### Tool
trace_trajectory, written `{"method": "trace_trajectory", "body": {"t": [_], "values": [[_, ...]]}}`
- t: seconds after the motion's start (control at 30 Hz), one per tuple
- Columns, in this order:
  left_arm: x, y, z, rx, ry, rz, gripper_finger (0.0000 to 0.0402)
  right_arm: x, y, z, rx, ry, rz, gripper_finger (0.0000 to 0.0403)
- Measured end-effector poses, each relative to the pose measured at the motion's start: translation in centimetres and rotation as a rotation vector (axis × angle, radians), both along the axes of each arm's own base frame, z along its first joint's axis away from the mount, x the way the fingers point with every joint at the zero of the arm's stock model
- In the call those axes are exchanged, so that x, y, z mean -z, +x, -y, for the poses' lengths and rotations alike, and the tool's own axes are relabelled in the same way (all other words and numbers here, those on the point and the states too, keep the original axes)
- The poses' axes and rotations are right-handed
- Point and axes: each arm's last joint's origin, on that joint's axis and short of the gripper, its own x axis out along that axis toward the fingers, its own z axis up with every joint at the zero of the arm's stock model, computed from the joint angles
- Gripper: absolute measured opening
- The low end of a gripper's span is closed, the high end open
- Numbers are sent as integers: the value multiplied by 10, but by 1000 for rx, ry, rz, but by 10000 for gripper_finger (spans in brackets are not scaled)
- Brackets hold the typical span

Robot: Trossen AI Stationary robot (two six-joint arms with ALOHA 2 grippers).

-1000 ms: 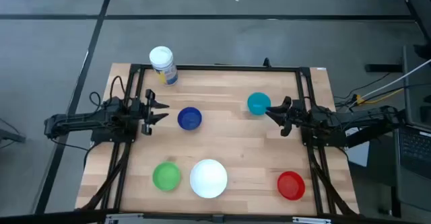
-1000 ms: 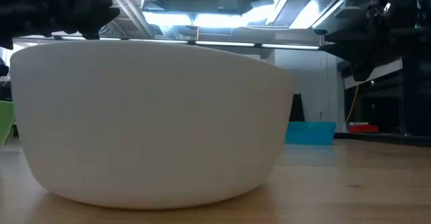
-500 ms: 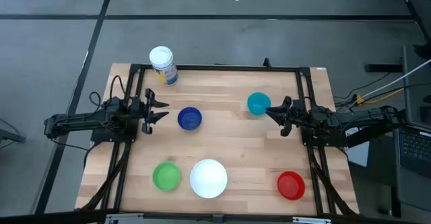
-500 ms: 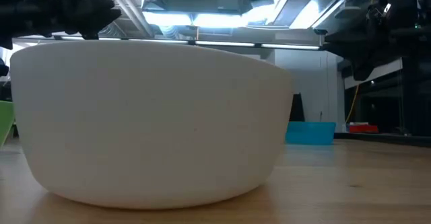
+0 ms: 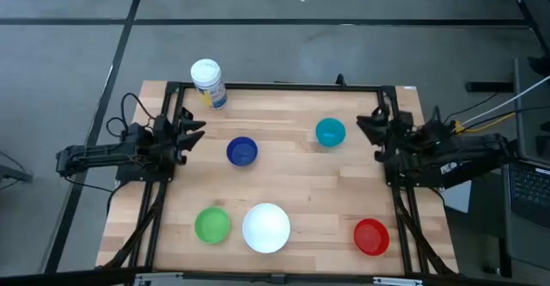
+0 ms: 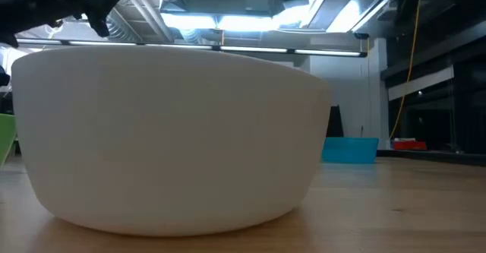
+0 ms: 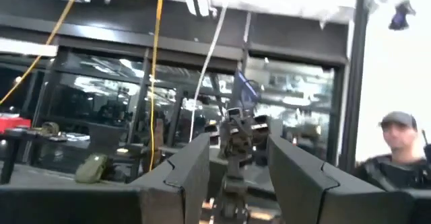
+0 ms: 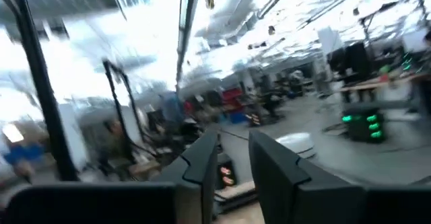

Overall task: Nest bowls inside each other
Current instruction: Stack the light blue bowl on top of the white bowl

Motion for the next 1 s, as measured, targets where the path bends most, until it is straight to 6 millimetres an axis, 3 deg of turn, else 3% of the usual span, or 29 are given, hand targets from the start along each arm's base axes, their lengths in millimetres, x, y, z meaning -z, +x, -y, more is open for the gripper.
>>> {"method": "trace_trajectory", "body": {"t": [0.2, 0.37, 0.5, 0.63, 0.77, 0.9, 1.0], "values": [[-35, -3, -1, -68, 0, -30, 145, -65, -18, 4, 114, -85, -282, 107], [-97, -4, -2, -127, 48, -324, 145, -108, -38, 8, 171, -47, -546, 106], [-143, 5, -5, -181, 78, -563, 145, -127, -37, 8, 160, -55, -803, 100], [-167, 28, -10, -205, 112, -805, 145, -118, -18, 9, 173, -82, -1112, 101], [-174, 54, -16, -209, 138, -876, 145, -96, 6, 13, 169, -71, -1285, 104], [-171, 66, -23, -222, 129, -891, 145, -63, 28, 23, 112, -14, -1336, 99], [-169, 69, -27, -185, 107, -890, 145, -38, 41, 35, 55, 40, -1280, 93]]}}
